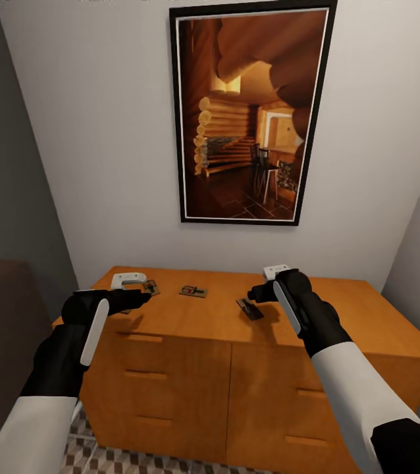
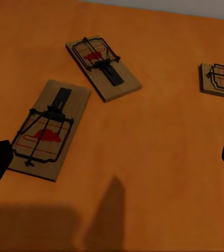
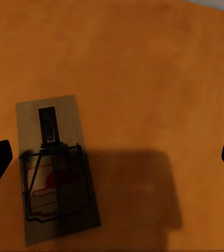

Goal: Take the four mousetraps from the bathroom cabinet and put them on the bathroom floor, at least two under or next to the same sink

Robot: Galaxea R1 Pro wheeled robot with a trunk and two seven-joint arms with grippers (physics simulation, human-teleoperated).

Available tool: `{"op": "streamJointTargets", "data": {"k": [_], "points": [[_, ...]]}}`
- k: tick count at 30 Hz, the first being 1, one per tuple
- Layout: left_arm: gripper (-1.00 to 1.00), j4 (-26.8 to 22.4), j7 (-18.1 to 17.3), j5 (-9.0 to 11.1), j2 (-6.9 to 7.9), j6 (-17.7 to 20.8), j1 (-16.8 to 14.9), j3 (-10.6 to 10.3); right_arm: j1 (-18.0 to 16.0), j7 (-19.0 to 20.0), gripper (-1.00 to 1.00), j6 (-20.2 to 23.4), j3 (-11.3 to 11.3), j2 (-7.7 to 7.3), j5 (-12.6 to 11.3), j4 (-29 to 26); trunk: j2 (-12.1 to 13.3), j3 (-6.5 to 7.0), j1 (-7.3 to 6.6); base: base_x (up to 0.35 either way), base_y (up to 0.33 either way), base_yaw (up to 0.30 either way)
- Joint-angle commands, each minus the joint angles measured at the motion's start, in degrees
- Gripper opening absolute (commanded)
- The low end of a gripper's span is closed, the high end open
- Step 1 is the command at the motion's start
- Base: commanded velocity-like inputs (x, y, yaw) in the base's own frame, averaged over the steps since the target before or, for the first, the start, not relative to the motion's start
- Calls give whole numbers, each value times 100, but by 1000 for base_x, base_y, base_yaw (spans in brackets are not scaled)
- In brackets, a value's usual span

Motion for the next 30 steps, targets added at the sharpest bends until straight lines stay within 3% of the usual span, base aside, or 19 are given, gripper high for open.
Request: {"op": "streamJointTargets", "data": {"k": [1, 13, 30], "points": [[100, -4, -2, 28, 0, 25, -4, 4, -5, -18, 100, 21, 2, 5, -29, -9, -4, -7, 0, -99, 0, 0], [100, -4, -2, 28, 2, 31, -4, 4, -5, -17, 100, 21, 0, 64, -29, -21, -4, -7, 0, -195, 0, 0], [100, -4, -2, 28, 3, 32, -4, 4, -5, -17, 100, 21, -24, 72, -34, 4, -4, -7, 0, -25, 0, 0]]}}
